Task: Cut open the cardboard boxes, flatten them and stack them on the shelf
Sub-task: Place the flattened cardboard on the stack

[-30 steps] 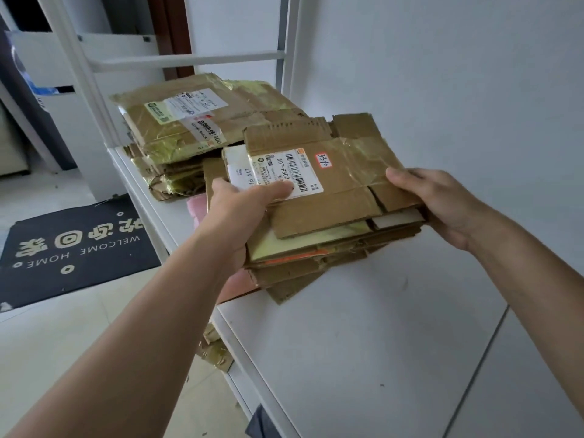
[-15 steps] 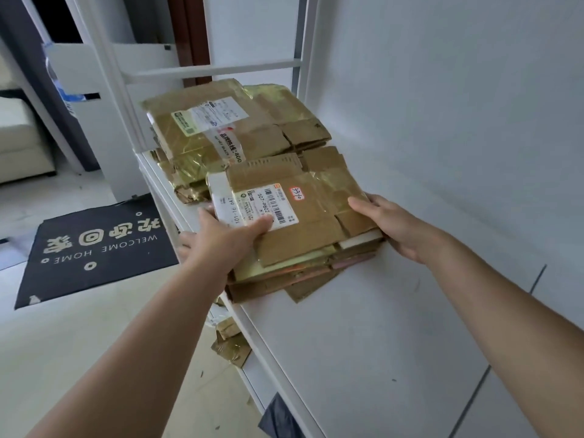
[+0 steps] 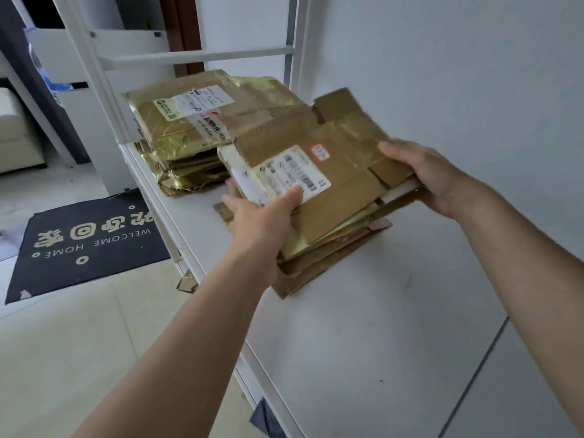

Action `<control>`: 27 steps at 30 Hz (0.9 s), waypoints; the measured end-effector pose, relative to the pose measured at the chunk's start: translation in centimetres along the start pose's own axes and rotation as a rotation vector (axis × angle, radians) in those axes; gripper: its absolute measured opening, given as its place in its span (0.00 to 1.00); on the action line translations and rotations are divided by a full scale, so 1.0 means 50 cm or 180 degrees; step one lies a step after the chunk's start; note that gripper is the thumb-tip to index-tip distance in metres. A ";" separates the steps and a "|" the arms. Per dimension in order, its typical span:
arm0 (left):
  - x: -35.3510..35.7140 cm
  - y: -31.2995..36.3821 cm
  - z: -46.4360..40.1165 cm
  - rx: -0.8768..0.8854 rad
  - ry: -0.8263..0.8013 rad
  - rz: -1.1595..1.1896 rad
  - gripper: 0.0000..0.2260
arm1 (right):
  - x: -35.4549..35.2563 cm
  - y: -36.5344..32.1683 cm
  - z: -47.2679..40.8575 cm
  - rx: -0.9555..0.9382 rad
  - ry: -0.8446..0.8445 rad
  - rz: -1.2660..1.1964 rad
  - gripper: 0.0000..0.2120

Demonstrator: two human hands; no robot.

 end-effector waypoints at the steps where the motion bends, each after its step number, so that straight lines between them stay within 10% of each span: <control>1: 0.006 -0.015 -0.002 -0.0112 0.0129 -0.0162 0.40 | 0.010 0.023 -0.008 0.0138 -0.0101 0.0217 0.27; 11: -0.015 -0.015 -0.035 0.0155 0.0534 -0.1302 0.48 | 0.053 0.119 -0.008 0.0573 -0.0326 0.0049 0.29; 15: -0.005 0.003 -0.014 0.1516 0.0933 -0.2797 0.42 | 0.065 0.096 -0.004 0.0014 0.0205 0.0930 0.36; 19: -0.021 -0.024 -0.020 0.2292 0.0316 -0.3510 0.23 | 0.094 0.055 0.011 -0.1336 0.0714 0.2359 0.26; 27: -0.040 -0.032 -0.054 0.2027 -0.0349 -0.3899 0.26 | 0.126 0.091 0.021 -0.0841 0.0075 0.3068 0.32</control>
Point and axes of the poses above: each hand's wrist, its own z-axis away from the middle knuckle, its own x-axis out of the palm, y = z × x, the point moved 2 cm from there along -z, towards the middle knuckle, and after that the axes turned 7 degrees about y, right-handed, at the moved point
